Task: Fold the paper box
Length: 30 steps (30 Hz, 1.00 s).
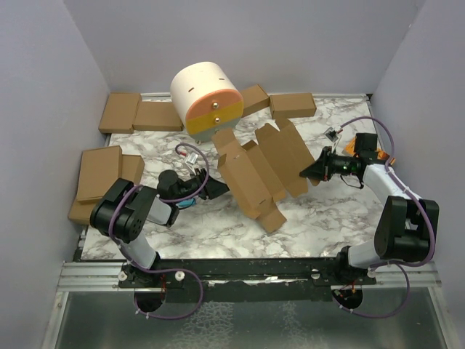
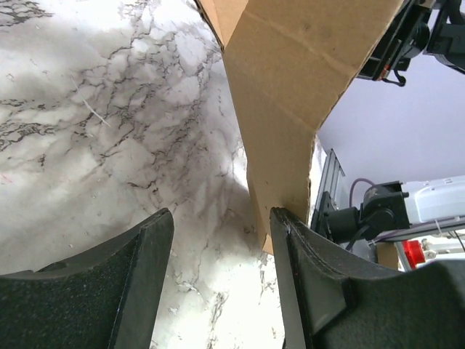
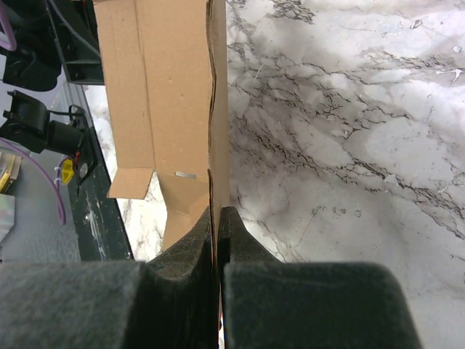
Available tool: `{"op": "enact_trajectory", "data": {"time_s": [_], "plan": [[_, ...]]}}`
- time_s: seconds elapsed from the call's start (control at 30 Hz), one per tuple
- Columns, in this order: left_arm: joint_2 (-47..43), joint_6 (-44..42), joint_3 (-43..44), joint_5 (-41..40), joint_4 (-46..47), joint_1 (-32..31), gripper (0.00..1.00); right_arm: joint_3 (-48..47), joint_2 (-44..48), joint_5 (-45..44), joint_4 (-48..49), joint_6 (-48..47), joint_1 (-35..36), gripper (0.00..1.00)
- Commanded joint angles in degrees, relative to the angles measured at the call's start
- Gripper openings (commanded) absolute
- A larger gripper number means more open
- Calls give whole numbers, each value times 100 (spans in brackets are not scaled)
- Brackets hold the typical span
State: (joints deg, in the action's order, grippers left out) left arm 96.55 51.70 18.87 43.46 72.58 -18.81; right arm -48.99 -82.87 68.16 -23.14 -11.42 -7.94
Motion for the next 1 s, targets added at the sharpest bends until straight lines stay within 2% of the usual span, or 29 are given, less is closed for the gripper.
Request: {"op": "enact_trajectory", "data": {"time_s": [0.0,0.4,0.67,0.97], "plan": [[-170,-26,-141,132,326,12,60,-24,-103,13,45,20,-23,1],[1225,1260,-87,127,2815,-77,66,-36,-188,83,-35,-72,-23,1],[1041,1084,-140,60,2683,-75,67,-58,-271,15,-53,-82,-18,1],[1065,1295,-82,70,2938,-180,68,-69,-302,-63,-79,-106,-14,1]]}}
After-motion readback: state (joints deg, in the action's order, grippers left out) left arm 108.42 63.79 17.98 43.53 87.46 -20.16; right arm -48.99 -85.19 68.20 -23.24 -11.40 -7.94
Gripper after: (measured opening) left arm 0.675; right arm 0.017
